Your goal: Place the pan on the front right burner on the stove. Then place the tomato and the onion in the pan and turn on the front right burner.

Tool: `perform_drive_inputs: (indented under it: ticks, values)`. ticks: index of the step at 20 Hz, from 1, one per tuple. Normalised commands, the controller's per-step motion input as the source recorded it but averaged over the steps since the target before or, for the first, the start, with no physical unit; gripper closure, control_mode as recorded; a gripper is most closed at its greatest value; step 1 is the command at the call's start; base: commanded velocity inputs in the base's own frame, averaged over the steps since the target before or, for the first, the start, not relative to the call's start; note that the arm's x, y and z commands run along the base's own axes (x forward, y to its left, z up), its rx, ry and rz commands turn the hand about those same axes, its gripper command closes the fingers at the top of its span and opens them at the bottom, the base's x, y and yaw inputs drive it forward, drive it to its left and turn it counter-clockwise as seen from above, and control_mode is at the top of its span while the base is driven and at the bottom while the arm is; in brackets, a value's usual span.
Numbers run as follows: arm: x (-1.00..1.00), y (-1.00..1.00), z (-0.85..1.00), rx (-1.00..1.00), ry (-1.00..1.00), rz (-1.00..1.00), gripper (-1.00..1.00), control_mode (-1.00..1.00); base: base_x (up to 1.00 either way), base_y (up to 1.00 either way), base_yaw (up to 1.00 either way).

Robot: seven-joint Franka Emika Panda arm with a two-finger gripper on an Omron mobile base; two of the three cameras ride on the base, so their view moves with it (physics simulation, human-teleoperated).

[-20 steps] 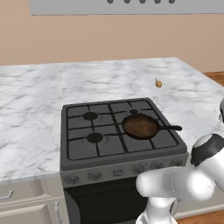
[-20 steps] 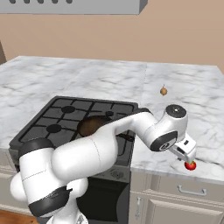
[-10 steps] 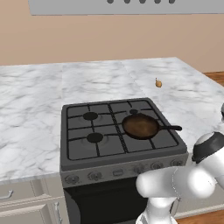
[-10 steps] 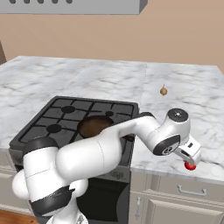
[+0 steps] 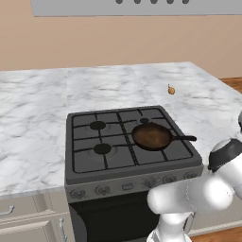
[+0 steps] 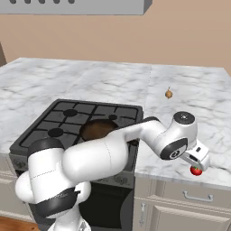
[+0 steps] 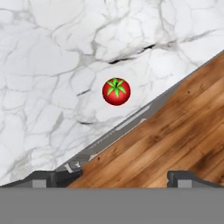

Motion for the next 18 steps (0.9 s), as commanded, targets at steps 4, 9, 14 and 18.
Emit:
perform_drive_inputs:
  ticks: [4,9,14,18]
  values:
    - [0.06,0.00,-0.27,-0.01,0.01,0.02,-1.00,-1.00,0.00,0.00,0.00]
    - [0.13,-0.12,-0.11,0.03,-0.01,0.06,-1.00,-1.00,0.00,0.00,0.00]
    - [0.18,-0.17,-0.02,0.04,-0.01,0.04,-1.00,-1.00,0.00,0.00,0.00]
    - [0.21,-0.14,-0.04,0.00,0.00,0.01,-1.00,-1.00,0.00,0.00,0.00]
